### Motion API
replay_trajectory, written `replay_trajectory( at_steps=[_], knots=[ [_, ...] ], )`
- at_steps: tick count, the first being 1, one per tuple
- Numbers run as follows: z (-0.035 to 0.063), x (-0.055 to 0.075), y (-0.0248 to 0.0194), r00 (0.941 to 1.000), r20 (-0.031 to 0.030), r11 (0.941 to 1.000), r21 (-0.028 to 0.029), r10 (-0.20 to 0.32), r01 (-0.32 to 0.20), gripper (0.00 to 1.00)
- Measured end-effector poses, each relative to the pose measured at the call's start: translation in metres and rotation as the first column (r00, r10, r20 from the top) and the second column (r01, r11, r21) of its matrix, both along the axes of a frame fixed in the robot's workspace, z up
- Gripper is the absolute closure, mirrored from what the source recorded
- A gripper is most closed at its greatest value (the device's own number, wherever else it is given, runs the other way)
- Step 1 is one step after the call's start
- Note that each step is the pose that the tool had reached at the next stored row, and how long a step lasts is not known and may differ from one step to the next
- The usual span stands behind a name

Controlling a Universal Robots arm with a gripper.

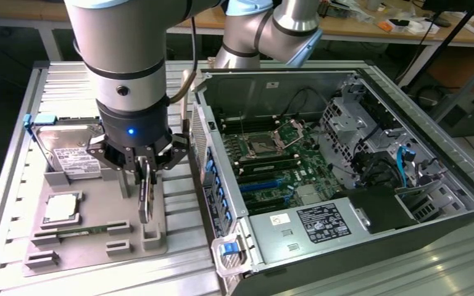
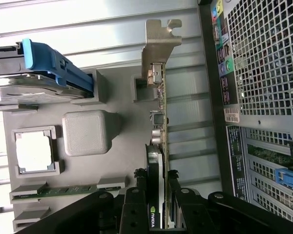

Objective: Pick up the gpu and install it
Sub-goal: 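Pick up the gpu and move the gpu toward the slot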

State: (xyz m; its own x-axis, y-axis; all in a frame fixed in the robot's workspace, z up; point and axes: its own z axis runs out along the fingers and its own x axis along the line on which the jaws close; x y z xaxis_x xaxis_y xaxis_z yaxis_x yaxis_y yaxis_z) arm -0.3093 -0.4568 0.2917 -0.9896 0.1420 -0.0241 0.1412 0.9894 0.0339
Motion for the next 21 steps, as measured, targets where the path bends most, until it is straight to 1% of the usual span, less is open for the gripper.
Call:
replay_trajectory(
  at_steps=[21],
  knots=[
    [0.0136, 0.000, 0.0000, 1.0000, -0.0006, 1.0000, 0.0000, 0.000, 0.000, 0.73]
  ],
)
